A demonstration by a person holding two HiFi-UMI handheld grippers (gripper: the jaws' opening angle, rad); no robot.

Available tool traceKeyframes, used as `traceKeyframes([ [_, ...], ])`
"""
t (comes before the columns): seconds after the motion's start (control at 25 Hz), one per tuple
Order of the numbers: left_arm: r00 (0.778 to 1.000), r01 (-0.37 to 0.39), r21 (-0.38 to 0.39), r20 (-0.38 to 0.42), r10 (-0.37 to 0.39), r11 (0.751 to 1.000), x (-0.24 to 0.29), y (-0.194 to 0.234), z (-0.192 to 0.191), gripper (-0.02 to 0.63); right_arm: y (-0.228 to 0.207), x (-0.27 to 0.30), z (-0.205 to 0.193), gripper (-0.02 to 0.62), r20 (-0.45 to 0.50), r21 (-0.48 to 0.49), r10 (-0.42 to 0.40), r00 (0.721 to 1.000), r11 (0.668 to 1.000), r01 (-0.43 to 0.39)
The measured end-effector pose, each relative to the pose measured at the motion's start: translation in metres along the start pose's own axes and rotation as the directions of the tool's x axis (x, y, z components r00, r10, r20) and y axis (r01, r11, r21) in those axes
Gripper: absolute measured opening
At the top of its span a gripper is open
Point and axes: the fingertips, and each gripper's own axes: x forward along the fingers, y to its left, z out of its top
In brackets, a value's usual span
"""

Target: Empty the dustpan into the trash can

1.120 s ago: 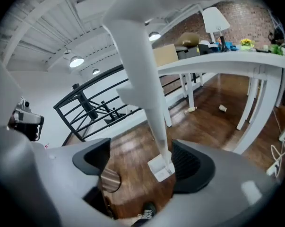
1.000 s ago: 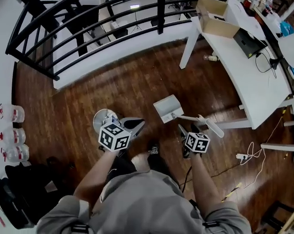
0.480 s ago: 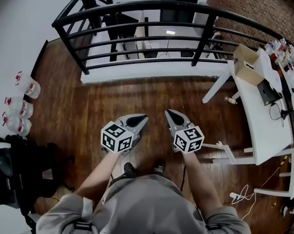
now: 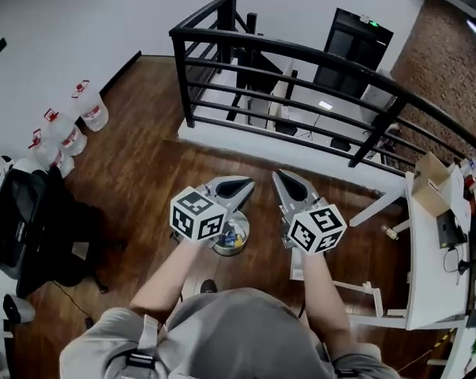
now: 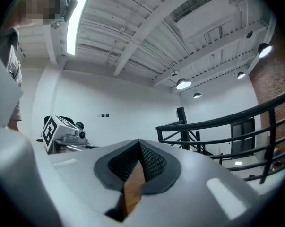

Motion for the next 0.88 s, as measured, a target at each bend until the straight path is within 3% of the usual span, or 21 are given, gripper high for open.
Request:
traceKeyframes([
  [0.36, 0.997, -0.058, -0.005, 0.045, 0.058, 0.998, -0.03, 0.019, 0.013, 0.005, 0.021, 0.023, 0.003, 0.002, -0.015, -0.024, 0.04, 0.999, 0.999, -0.04],
  [0.88, 0.999, -0.024, -0.005, 0.036, 0.024, 1.0, -0.034, 0.03, 0.02, 0.005, 0.02, 0.031, 0.01, 0.002, 0.007, -0.005, 0.017, 1.0, 1.0, -0.016],
])
